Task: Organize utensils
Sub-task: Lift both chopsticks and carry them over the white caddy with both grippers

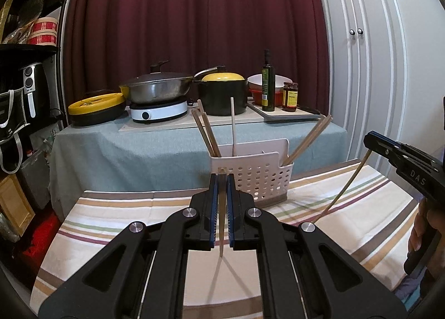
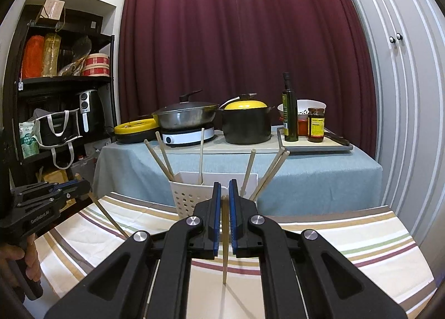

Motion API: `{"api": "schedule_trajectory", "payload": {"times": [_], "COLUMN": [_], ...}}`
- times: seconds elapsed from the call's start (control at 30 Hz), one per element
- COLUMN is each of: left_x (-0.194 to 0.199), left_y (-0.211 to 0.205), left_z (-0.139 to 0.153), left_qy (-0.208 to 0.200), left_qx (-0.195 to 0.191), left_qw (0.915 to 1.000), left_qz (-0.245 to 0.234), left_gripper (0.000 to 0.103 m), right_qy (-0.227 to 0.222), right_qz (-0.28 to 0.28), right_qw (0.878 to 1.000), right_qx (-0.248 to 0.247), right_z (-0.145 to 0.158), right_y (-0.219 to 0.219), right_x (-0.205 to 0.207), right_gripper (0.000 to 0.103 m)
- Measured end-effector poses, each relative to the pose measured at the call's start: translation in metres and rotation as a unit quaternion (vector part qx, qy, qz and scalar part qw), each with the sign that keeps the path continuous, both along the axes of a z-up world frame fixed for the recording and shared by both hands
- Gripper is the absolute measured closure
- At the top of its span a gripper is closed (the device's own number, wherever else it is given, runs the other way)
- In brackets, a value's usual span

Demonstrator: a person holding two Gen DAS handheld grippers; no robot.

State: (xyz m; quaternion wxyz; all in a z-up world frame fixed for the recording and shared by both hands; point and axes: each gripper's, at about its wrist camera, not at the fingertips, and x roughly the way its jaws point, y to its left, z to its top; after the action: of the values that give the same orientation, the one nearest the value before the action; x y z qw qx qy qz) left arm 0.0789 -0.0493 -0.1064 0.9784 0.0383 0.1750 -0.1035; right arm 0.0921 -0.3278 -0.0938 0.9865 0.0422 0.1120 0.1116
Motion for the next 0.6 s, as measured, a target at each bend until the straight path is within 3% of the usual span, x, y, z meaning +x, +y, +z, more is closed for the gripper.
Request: {"api": "schedule_trajectory", "payload": {"times": [0.6], "left_x": [0.02], "left_y": [0.0], "left_z": [0.002], "left_qy": [0.004], "left_qx": [0.006], "left_qw": [1.0], "left_qz": [0.002], "left_gripper": [0.097], "right_qy": [0.003], "right_qz": [-0.001], "right_qw": [1.0], "right_qx": [-0.009], "right_z": [0.006], "right_y": [0.004], "right_x": [0.015], "right_gripper": [0.097]}}
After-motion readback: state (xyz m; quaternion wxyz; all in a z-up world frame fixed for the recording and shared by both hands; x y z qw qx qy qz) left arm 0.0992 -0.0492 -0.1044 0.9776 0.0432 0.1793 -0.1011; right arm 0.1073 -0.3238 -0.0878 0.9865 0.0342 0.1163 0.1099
